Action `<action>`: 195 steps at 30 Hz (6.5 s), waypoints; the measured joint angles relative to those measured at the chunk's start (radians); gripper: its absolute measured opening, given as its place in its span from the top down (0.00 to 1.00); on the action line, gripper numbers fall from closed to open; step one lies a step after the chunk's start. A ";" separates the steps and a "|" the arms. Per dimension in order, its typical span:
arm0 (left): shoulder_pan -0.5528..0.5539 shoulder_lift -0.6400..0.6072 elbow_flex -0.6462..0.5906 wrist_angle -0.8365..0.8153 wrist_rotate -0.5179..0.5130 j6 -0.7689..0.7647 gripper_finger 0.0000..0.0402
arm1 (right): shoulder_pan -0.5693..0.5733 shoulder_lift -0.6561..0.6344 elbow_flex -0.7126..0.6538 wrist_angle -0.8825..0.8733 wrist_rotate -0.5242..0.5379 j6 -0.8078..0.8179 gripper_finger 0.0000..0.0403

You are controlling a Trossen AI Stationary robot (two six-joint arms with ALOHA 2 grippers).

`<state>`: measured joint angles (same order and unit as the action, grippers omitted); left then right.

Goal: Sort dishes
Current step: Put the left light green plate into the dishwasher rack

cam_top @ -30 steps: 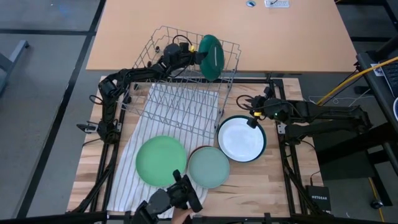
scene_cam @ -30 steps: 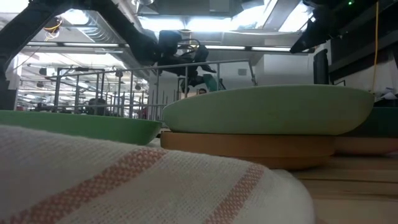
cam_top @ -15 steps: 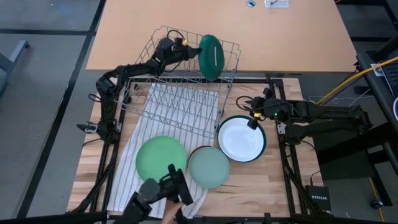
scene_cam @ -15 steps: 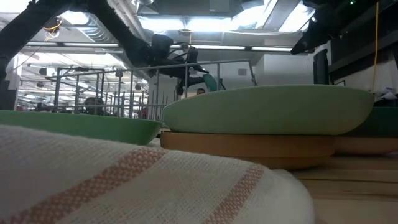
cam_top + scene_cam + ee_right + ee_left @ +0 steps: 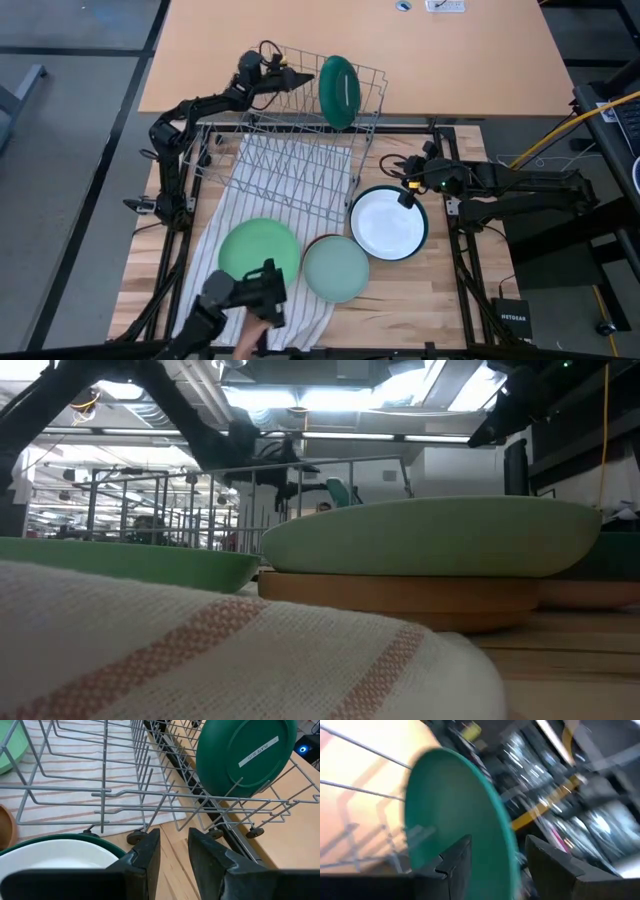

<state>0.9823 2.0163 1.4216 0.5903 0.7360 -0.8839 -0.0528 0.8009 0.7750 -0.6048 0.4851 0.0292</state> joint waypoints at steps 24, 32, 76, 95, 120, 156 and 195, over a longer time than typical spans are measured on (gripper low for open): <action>-0.289 -0.484 -0.009 -0.238 0.510 0.164 0.66 | 0.001 0.061 0.001 0.004 -0.361 0.154 0.74; -0.551 -0.741 -0.009 -1.002 0.055 0.693 0.75 | 0.002 0.108 0.001 0.009 -0.544 0.226 0.74; -1.600 -0.172 -0.011 -1.722 -0.642 0.347 0.47 | 0.544 0.361 0.000 0.206 -0.225 0.498 0.74; -1.633 -0.108 -0.011 -1.600 -0.745 0.286 0.44 | 0.544 0.441 0.000 0.215 -0.219 0.498 0.74; -1.642 -0.109 -0.178 -1.367 -0.863 0.078 0.44 | 0.544 0.441 0.000 0.214 -0.208 0.497 0.74; -1.641 -0.113 0.170 -1.764 -0.839 0.172 1.00 | 0.544 0.441 0.044 0.277 -0.205 0.442 0.74; -1.206 -0.762 0.308 -1.391 -1.227 0.542 1.00 | 0.536 0.112 0.227 -0.160 0.373 0.245 0.74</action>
<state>-0.2241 1.2543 1.7294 -0.8008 -0.4908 -0.3424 0.4835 0.9127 1.0023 -0.7649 0.8577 0.2738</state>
